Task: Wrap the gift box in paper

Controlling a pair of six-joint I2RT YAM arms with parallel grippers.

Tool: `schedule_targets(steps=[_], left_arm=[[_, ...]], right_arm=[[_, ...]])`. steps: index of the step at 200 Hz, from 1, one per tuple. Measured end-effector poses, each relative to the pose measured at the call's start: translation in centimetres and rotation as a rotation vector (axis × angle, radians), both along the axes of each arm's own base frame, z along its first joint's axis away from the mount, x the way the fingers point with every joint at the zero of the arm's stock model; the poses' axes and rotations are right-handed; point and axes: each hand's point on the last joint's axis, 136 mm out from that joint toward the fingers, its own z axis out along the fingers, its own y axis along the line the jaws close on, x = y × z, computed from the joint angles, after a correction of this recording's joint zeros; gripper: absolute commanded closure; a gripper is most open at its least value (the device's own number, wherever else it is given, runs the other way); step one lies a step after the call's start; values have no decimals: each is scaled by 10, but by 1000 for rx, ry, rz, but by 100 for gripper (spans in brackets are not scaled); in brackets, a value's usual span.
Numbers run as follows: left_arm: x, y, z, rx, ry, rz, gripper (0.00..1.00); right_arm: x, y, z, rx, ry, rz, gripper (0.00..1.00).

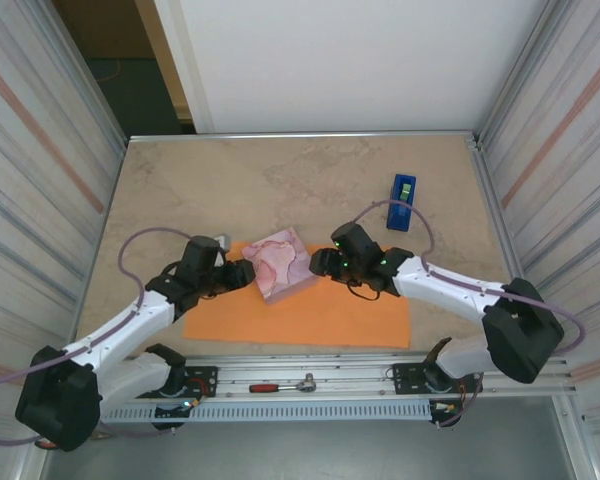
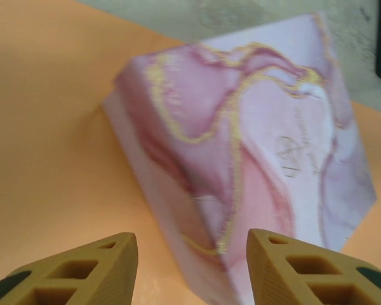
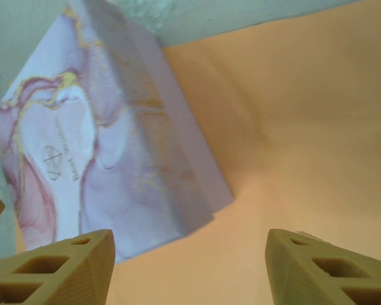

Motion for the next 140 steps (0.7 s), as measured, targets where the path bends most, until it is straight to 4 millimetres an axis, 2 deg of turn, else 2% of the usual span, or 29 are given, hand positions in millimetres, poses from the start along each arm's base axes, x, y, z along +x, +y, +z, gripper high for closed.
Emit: schedule_targets(steps=[28,48,66,102,140], left_arm=[[-1,26,-28,-1,69,119,55],[0,39,-44,-4,109,185,55],[5,45,-53,-9,132,228,55],[17,56,-61,-22,146,292,55],[34,75,-61,-46,130,369,55]], right_arm=[[-3,-30,-26,-43,48,-54,65],[-7,-46,-43,-83,81,-67,73],[-5,-48,-53,-107,96,-61,78],[-1,-53,-81,-159,155,-41,80],[37,-39,-80,-134,131,-7,82]])
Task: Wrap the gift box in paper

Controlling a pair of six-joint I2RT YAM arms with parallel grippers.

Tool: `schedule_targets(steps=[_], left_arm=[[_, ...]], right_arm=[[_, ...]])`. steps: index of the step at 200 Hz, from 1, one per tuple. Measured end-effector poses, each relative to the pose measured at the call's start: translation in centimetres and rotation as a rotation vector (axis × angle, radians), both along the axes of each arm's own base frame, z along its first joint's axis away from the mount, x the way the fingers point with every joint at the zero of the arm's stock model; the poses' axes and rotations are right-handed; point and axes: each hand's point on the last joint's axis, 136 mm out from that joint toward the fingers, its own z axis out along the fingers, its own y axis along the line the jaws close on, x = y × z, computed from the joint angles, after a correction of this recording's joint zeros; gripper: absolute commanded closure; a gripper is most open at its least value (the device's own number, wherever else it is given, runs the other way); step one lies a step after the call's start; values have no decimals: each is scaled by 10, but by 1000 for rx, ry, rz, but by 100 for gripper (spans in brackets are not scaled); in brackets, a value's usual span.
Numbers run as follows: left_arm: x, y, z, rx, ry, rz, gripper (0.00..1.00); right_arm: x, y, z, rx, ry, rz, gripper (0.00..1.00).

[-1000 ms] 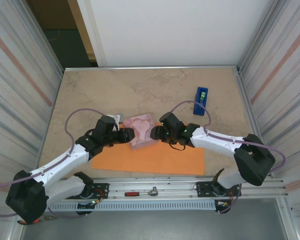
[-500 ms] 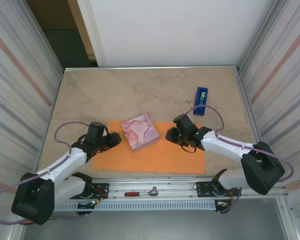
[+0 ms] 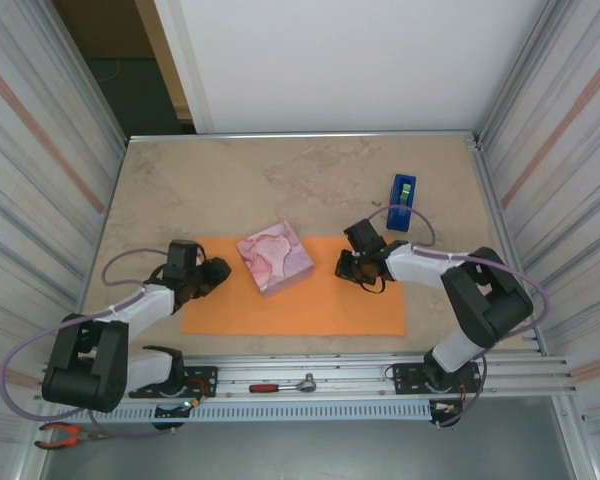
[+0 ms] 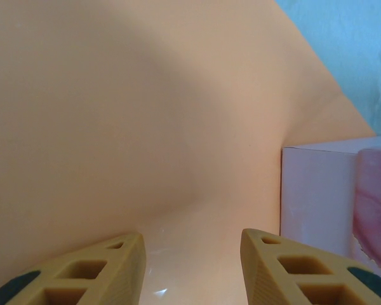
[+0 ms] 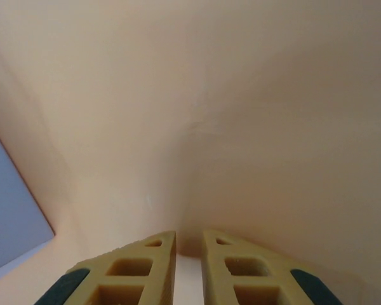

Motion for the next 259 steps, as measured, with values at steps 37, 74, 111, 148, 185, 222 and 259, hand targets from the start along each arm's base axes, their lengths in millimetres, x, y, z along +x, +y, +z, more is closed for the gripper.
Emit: schedule_targets(steps=[37,74,111,148,185,222,259], left_arm=[[20,23,1,8,2,72,55],[45,39,5,35,6,84,51],[67,36,46,47,-85,18,43],[65,17,83,19,-187,-61,36],[52,-19,80,-20,-172,-171,33],[44,-36,71,-39,-140,-222,31],[42,-47,50,-52,-82,-256,35]], right_arm=[[37,22,0,35,-4,43,82],[57,38,4,67,-15,71,75],[57,40,27,88,-55,94,36],[67,62,74,169,-145,137,26],[78,104,92,232,-172,213,25],[75,128,65,237,-106,262,25],[71,136,51,262,-65,280,35]])
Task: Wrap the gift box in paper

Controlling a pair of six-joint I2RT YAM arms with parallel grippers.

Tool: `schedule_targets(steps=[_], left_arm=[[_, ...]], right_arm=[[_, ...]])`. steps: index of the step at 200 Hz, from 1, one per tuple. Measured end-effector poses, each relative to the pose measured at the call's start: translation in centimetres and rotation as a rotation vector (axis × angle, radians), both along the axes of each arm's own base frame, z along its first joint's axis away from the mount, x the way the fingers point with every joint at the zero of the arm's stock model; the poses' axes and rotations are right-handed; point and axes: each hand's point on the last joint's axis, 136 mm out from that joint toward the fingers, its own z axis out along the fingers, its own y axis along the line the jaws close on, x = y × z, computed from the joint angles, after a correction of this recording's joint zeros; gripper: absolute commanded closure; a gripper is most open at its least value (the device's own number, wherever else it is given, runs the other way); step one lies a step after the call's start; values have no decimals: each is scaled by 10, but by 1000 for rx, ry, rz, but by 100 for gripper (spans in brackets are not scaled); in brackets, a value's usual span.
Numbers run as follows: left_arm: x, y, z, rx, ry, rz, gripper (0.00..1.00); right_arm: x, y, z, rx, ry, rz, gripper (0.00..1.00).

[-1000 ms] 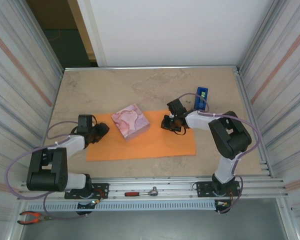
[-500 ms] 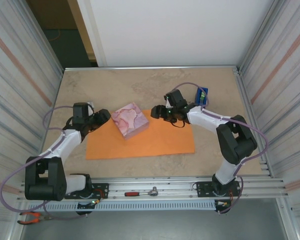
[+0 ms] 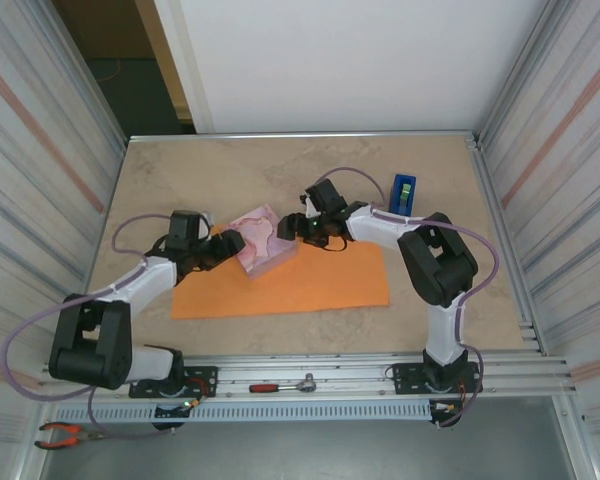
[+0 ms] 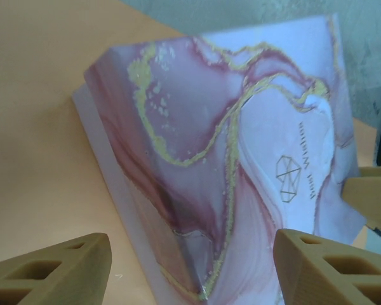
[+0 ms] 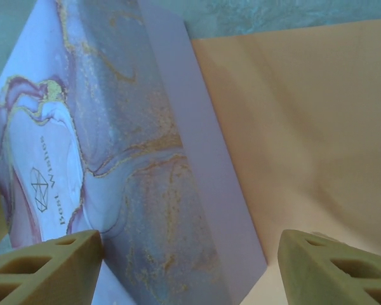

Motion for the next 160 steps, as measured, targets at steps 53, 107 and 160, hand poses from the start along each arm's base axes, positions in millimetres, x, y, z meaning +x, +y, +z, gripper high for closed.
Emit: schedule_targets(steps=[53,107,160], left_arm=[[9,-16,-5,-28,4,-48,49],[4,-36,11,-9,-11,-100,49],[-6,-56,27,-10,-49,-157,49]], right_arm=[[1,5,8,54,8,2,67],[-18,-16,19,37,-8,-47,67],[-53,-36,37,-10,-69,-86,67]])
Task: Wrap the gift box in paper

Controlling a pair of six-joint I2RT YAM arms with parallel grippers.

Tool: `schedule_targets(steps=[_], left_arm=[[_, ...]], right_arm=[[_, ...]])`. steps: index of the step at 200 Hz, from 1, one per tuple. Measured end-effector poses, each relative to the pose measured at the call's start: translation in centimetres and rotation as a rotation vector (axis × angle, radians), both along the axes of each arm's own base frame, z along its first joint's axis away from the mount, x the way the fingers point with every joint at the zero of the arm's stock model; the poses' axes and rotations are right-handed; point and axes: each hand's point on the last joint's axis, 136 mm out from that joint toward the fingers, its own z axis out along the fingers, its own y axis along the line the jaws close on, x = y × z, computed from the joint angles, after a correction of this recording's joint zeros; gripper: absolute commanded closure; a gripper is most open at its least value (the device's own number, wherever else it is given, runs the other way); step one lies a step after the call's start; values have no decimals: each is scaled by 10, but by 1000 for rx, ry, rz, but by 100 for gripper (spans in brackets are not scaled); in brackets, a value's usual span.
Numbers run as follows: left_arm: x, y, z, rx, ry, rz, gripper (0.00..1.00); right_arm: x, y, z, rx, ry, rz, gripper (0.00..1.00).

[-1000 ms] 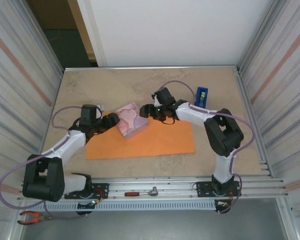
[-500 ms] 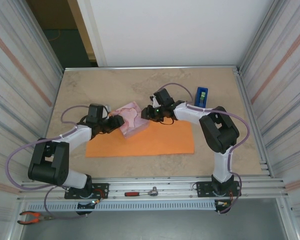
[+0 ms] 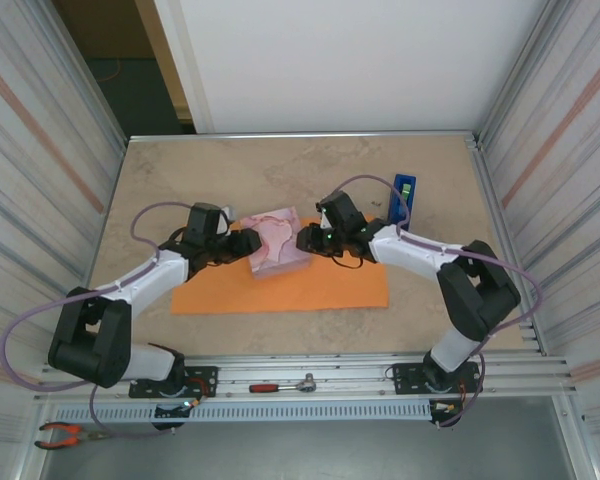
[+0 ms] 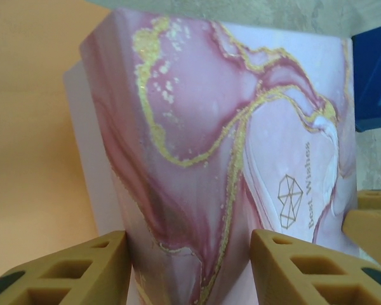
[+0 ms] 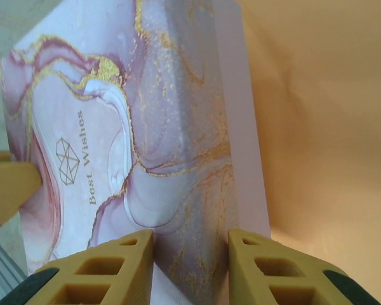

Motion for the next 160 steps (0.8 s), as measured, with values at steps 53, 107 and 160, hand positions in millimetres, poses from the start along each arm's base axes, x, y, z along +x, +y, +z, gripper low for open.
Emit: schedule_targets(steps=[53,107,160], left_arm=[[-11,-22,-4,1,3,-67,49],[-15,-38,-12,-3,15,-108,47],[-11,-34,-17,4,21,-98,40]], right_arm=[[-37,-21,-15,-52,18,-25,68],[-38,-31,-13,-68,5,-64,40],[-26,-31,-6,-30,-26,-84,37]])
